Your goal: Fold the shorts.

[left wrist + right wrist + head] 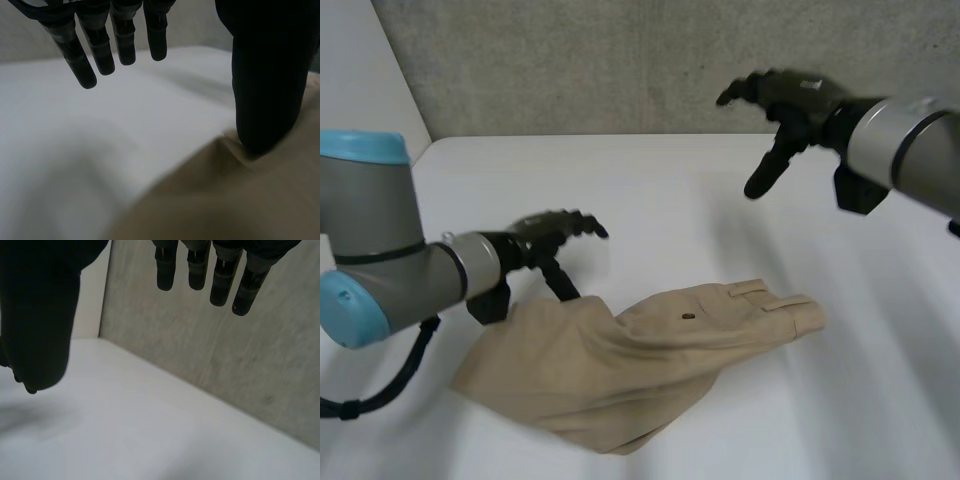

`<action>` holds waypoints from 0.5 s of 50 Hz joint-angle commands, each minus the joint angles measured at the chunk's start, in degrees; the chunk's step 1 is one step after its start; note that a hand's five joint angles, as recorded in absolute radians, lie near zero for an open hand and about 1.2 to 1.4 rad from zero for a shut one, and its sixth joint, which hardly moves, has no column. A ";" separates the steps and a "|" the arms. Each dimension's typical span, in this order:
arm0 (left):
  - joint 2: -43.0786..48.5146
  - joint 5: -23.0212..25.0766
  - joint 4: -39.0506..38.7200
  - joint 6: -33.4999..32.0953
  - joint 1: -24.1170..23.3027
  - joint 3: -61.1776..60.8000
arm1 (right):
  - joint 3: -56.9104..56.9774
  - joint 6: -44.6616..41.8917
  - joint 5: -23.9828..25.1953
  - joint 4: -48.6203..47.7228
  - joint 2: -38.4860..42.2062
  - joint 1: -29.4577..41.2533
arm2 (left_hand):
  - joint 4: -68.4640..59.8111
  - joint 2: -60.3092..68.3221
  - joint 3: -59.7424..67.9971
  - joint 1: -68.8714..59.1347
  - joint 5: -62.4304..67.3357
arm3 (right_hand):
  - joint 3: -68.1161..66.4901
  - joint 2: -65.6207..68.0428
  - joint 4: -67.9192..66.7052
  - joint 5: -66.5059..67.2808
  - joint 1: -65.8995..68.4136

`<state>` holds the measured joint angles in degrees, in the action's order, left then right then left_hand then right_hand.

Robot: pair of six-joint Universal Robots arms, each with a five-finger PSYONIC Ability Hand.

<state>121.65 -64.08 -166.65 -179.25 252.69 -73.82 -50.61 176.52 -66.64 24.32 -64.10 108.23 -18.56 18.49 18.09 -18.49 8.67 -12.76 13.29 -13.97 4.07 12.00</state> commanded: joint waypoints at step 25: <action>5.35 -9.31 9.06 -13.85 -3.96 0.34 | -6.52 -18.94 -6.75 3.55 16.29 8.93 | -57.54 57.61 58.01 -57.61 57.42 | -67.24 66.71 -66.03 65.93 68.00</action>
<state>126.39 -73.10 -156.97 -193.06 249.47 -74.47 -57.95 157.33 -73.59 29.38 -46.91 116.81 -51.71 51.88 51.69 -52.85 40.65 -49.84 50.54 -48.46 34.13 45.76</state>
